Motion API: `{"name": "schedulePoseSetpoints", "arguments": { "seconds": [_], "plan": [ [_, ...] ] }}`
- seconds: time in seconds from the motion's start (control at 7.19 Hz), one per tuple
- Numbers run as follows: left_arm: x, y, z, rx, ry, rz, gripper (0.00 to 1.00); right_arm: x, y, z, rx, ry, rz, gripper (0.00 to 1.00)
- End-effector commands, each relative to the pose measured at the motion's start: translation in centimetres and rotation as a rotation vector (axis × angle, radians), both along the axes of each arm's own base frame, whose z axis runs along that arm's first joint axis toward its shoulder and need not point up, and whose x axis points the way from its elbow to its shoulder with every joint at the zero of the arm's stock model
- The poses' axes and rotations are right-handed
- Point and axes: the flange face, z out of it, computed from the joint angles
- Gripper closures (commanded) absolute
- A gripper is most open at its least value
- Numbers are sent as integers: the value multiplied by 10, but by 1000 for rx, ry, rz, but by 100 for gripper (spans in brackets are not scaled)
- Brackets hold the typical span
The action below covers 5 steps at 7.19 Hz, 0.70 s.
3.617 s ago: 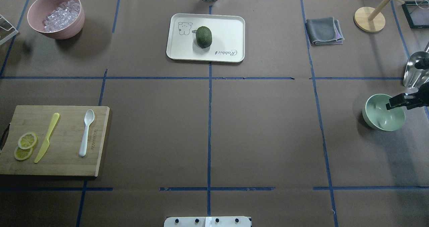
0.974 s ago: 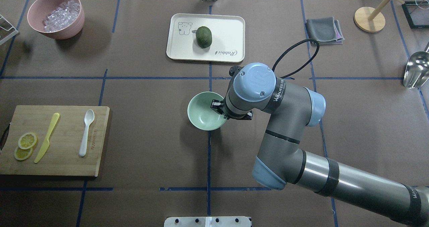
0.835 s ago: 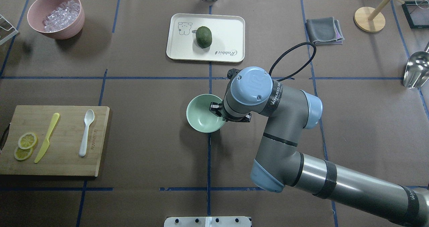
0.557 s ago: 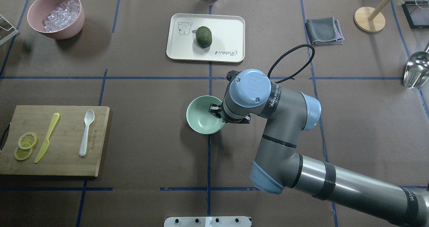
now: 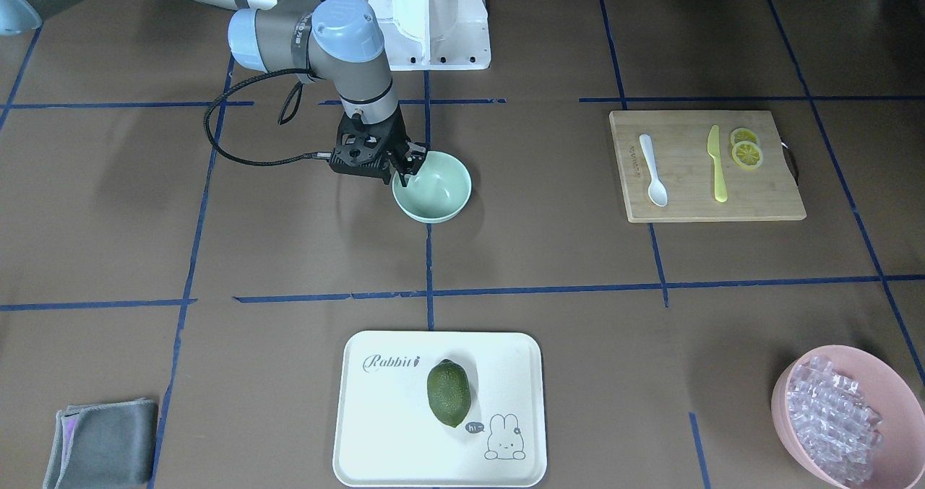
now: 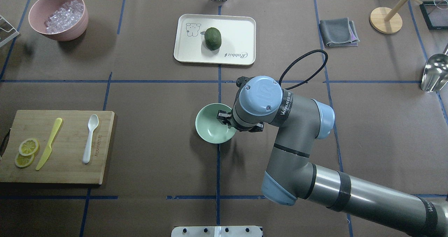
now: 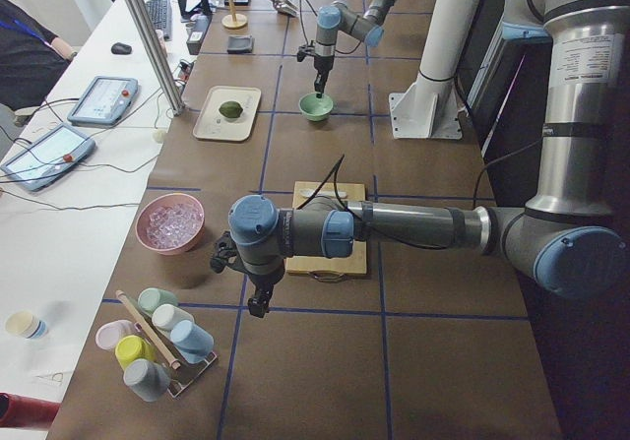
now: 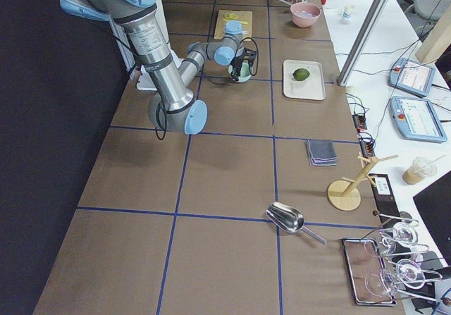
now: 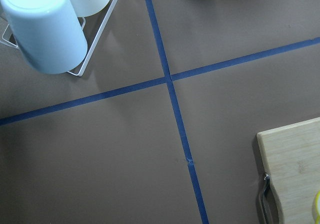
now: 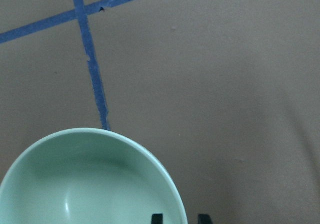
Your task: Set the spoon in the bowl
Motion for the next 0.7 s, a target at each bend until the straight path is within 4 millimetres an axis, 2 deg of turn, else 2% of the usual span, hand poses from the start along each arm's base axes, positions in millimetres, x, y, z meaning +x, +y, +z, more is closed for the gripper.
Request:
{"name": "schedulePoseSetpoints", "arguments": {
  "seconds": [0.0,0.14,0.42,0.56],
  "plan": [
    [0,-1,-3,13,-1,5,0,32,-35,-1,24,-3,-2,0],
    [0,-2,-5,22,-6,6,0,65,-65,13,19,-5,-33,0],
    [2,-7,-10,58,-12,5,0,142,-123,55,117,29,-117,0],
    [5,-12,-17,86,-10,9,0,192,-147,87,119,25,-153,0]
  ]
}}
